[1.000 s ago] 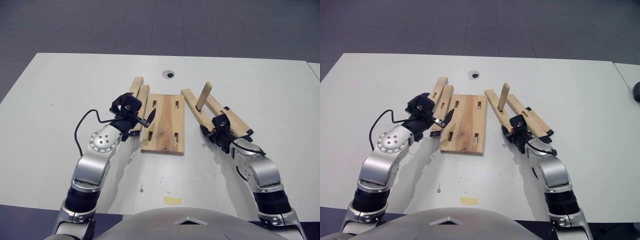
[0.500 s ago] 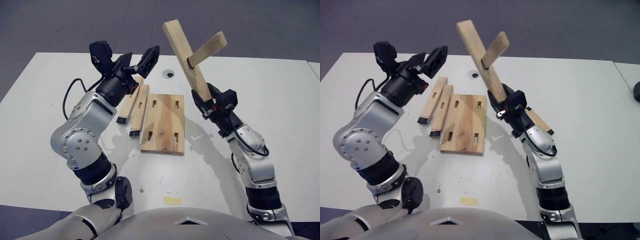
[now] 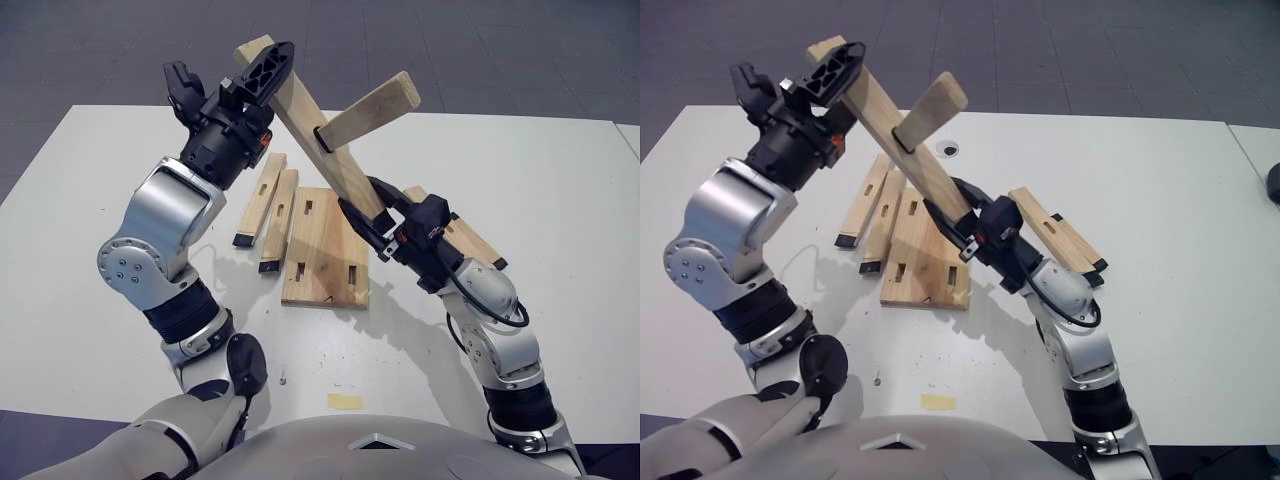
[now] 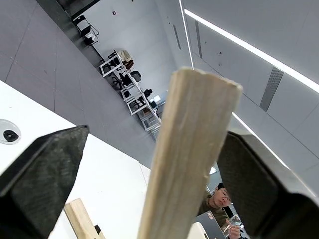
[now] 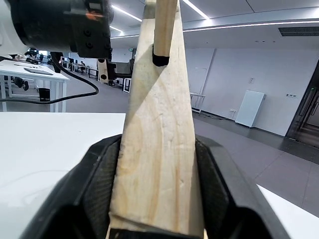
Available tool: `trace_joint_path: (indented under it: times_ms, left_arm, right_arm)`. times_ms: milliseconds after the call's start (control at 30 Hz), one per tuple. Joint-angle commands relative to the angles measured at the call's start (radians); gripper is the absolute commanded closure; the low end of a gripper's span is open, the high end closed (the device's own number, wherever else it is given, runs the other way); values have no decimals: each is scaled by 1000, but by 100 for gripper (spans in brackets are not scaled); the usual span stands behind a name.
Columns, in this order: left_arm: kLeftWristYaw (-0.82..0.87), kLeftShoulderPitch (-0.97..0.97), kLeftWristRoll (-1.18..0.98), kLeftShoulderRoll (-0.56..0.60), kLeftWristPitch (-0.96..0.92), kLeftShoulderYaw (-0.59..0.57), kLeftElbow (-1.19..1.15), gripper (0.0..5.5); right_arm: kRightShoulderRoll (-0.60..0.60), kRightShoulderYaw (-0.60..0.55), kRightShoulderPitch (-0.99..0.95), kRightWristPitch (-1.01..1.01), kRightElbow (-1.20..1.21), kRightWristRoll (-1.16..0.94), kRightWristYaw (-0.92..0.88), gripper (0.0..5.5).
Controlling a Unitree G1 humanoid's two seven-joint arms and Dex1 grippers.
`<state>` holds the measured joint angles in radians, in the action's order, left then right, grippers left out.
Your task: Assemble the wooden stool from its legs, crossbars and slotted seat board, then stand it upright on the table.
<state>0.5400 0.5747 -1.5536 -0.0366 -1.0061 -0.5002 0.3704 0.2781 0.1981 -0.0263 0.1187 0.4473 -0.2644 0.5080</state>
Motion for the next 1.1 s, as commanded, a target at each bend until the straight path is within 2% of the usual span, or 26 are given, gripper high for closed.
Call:
trace_joint_path:
  times_ms: [33, 300, 500, 700, 733, 833, 933, 1000, 1100]
  left_arm:
    - [38, -22, -50, 108, 29, 86, 35, 180]
    - [54, -40, -140, 198, 152, 184, 59, 335]
    - [39, -48, -142, 264, 212, 228, 82, 430]
    - [4, -47, -177, 294, 268, 254, 109, 436]
    - [-1, -45, -173, 302, 280, 252, 117, 436]
    - [-38, -42, -61, 384, 295, 224, 143, 445]
    - [-91, -112, 76, 496, 245, 263, 232, 445]
    - [-118, -183, 86, 517, 239, 280, 292, 445]
    - [-158, -296, 46, 551, 258, 243, 353, 445]
  right_arm:
    - [0, -12, 5, 22, 9, -29, 7, 342]
    - [-4, -22, 14, 61, 16, -49, -7, 342]
    - [0, -29, 22, 76, 12, -56, -5, 344]
    - [-4, -43, 18, 98, -4, -61, -23, 344]
    - [-7, -50, 15, 106, -11, -56, -37, 307]
    - [-12, -82, 16, 140, -57, -28, -98, 270]
    - [27, -109, 38, 198, -124, 39, -152, 222]
    - [60, -117, 60, 229, -135, 82, -168, 189]
    - [126, -104, 100, 260, -137, 130, -139, 149]
